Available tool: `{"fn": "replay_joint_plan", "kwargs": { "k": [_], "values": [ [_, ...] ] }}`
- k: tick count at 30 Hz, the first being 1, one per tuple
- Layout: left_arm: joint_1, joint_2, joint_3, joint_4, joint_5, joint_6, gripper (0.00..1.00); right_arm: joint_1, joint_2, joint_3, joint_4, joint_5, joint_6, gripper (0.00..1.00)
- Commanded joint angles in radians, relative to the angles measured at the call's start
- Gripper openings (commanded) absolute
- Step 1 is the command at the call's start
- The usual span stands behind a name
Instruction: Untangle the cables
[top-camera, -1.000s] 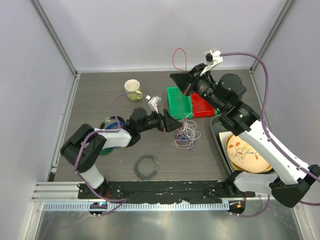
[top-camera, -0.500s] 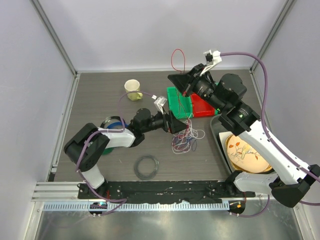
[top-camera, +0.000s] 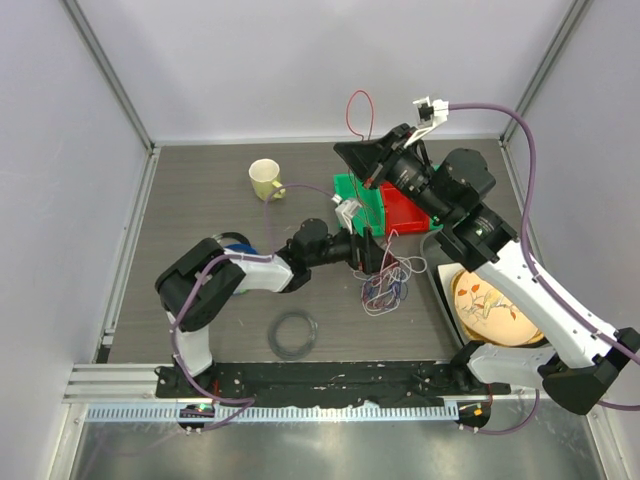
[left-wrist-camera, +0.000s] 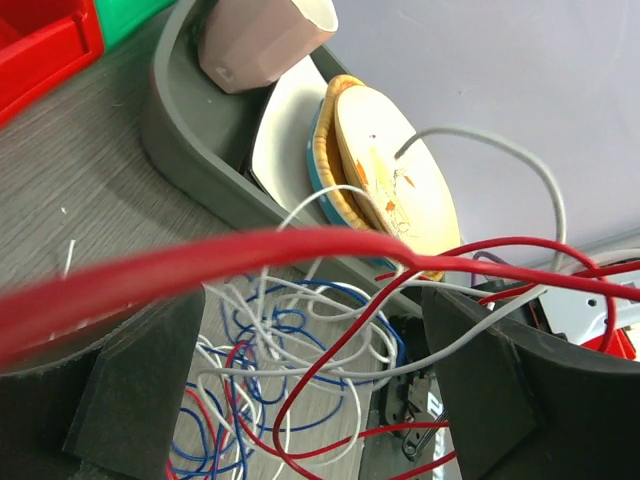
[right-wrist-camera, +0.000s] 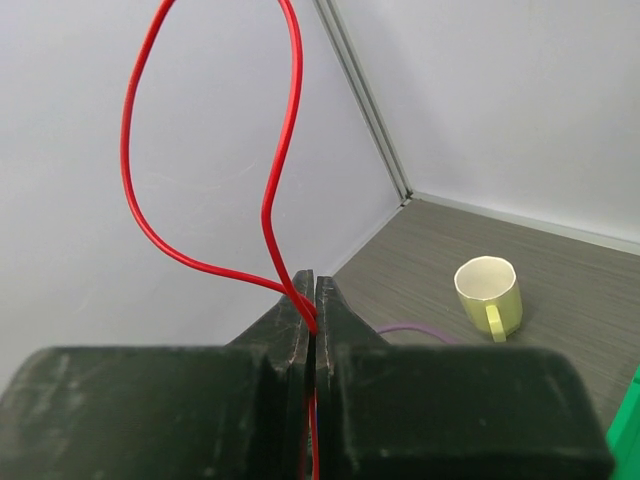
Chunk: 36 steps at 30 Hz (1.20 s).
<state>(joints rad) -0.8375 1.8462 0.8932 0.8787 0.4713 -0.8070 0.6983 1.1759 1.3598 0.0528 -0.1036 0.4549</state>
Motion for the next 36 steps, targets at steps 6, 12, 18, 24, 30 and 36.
{"fn": "replay_joint_plan", "kwargs": {
  "k": [6,12,18,24,30,36],
  "values": [
    [-0.018,0.001,0.049,-0.192,-0.181,0.055,0.35,0.003,-0.059,0.001,0.025,0.085,-0.031,0.01],
    [0.012,-0.079,-0.077,-0.418,-0.403,0.085,0.00,0.001,-0.093,0.038,-0.089,0.382,-0.195,0.01],
    [0.191,-0.289,-0.353,-0.566,-0.499,-0.045,0.00,-0.026,-0.062,0.041,-0.085,0.818,-0.423,0.01],
    [0.232,-0.534,-0.363,-0.875,-0.661,-0.024,0.00,-0.232,0.004,0.028,-0.082,0.677,-0.398,0.01],
    [0.232,-0.741,-0.362,-1.046,-0.743,-0.011,0.00,-0.410,0.115,0.048,-0.013,0.637,-0.384,0.01],
    [0.232,-0.838,-0.366,-1.095,-0.770,-0.003,0.02,-0.503,0.215,0.096,0.027,0.738,-0.395,0.01]
  ]
}}
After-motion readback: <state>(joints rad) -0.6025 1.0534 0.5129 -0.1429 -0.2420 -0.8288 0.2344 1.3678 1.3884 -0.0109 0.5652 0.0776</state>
